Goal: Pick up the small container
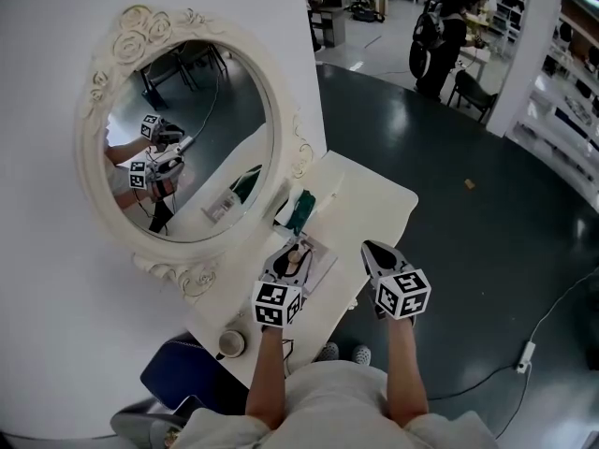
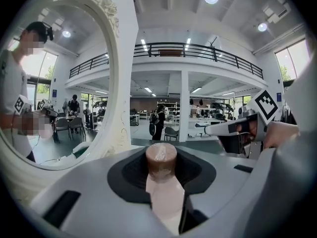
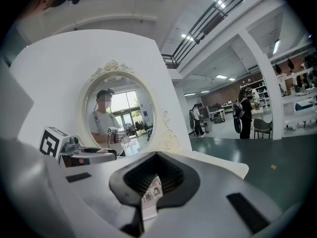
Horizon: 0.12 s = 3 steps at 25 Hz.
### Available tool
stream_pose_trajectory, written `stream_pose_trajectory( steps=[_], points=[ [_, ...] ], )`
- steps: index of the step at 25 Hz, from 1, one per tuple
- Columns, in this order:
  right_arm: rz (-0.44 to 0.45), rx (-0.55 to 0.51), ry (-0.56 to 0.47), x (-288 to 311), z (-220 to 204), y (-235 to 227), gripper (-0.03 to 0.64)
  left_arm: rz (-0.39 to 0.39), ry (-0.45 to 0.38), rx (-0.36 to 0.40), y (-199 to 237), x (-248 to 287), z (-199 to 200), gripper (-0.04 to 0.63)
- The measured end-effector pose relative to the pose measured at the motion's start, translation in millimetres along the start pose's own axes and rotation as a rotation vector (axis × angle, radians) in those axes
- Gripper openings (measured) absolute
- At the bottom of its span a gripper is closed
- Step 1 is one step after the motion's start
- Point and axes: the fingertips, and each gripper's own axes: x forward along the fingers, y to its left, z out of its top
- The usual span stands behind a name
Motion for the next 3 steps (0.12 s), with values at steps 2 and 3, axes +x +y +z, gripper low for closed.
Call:
stream_pose_trajectory(
  steps=[2,3],
  points=[
    [-0.008,0.005,0.002,-1.2,-1.8,-4.3,0.015,-0.007,0.003,0.004,-2.5,2.4,-0.5,0.138],
    [-0.013,0.007,0.003,-1.8,-2.8,-6.6,0.015,-0.011,0.004,0.007,-3.8,3.5,-0.7,0.138]
  ],
)
